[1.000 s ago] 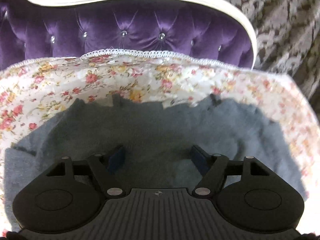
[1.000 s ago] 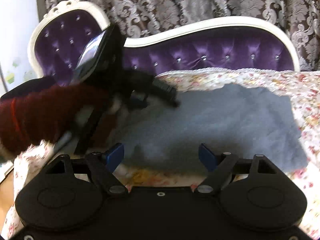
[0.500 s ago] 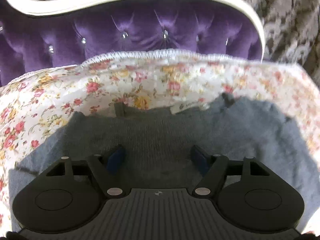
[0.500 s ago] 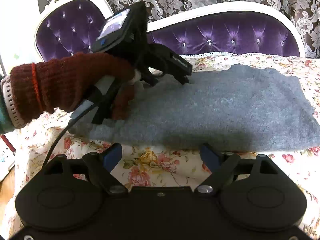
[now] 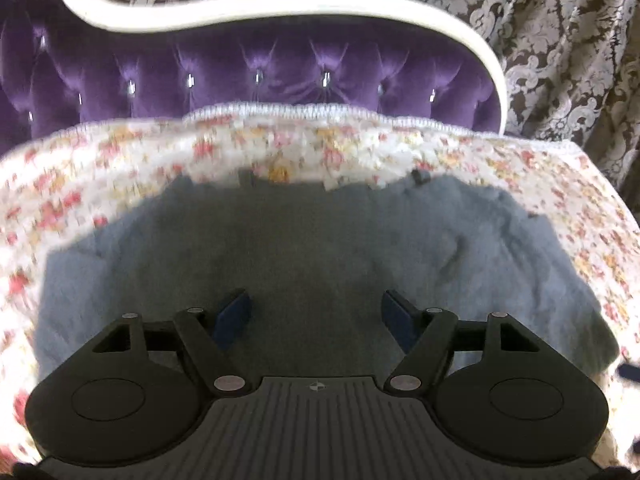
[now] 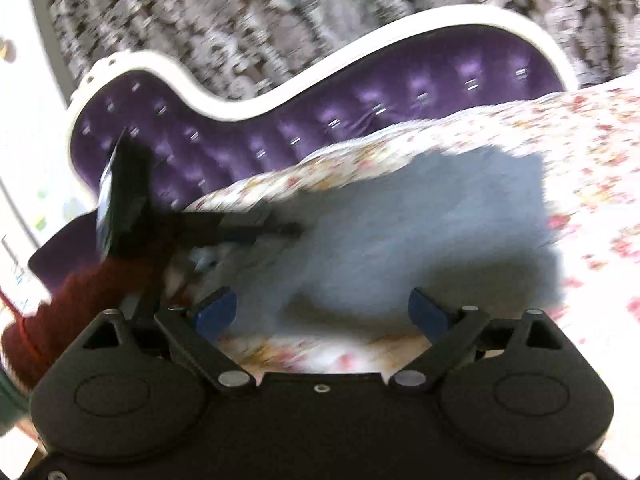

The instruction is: Fold small clothes

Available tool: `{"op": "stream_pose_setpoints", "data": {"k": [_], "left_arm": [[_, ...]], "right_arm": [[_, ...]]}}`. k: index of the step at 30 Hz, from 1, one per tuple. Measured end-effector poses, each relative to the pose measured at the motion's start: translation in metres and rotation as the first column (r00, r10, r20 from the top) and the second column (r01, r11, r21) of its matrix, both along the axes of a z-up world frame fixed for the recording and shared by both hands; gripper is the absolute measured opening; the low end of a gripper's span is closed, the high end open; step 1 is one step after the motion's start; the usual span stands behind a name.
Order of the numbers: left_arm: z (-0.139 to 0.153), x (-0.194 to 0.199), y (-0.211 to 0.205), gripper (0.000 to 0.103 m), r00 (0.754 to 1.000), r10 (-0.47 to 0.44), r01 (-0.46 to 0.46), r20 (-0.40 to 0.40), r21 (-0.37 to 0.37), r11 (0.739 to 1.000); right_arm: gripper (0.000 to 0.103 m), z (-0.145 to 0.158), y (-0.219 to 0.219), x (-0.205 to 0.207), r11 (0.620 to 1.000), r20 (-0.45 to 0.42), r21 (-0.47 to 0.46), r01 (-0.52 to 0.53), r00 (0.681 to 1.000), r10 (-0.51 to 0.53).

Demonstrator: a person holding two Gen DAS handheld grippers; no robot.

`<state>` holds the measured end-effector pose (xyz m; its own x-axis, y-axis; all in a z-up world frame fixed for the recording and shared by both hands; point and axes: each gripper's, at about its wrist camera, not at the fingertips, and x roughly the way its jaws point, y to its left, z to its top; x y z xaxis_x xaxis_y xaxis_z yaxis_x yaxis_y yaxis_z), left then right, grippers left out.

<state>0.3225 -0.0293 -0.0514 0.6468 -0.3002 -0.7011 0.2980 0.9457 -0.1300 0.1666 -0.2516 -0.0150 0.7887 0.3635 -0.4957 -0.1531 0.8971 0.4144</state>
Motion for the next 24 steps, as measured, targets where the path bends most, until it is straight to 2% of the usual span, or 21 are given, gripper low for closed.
{"op": "stream_pose_setpoints", "data": {"k": [5,8,12,14,18,21,24], "left_arm": [[-0.010,-0.008,-0.010,0.073,0.998,-0.032,0.028,0.045,0.082,0.996],[-0.013,-0.008,-0.004,0.074,0.999,-0.013,0.012,0.036,0.036,0.999],[-0.013,-0.007,-0.001,0.074,1.000,-0.013,0.013,0.020,0.010,1.000],[-0.013,-0.007,-0.002,0.074,1.000,-0.010,0.010,0.020,0.011,1.000],[-0.014,-0.008,-0.002,0.074,1.000,-0.004,0.003,0.026,0.011,1.000],[-0.014,-0.008,-0.002,0.074,1.000,-0.002,0.001,0.027,0.012,1.000],[-0.014,-0.007,-0.002,0.074,1.000,-0.001,0.001,0.024,0.011,1.000]], "right_arm": [[0.100,0.005,-0.045,0.021,0.996,-0.014,-0.009,0.094,0.995,-0.094],[0.100,-0.006,-0.069,0.040,0.992,-0.083,0.025,0.121,0.989,-0.119],[0.100,-0.028,-0.095,0.056,0.983,-0.194,0.068,0.169,0.969,-0.153],[0.102,-0.038,-0.102,0.063,0.981,-0.230,0.102,0.167,0.963,-0.140],[0.103,-0.041,-0.103,0.076,0.978,-0.221,0.184,0.093,0.974,-0.051],[0.103,-0.049,-0.104,0.093,0.956,-0.215,0.285,0.074,0.976,-0.011],[0.103,-0.053,-0.102,0.109,0.943,-0.205,0.328,0.050,0.979,0.019]]}}
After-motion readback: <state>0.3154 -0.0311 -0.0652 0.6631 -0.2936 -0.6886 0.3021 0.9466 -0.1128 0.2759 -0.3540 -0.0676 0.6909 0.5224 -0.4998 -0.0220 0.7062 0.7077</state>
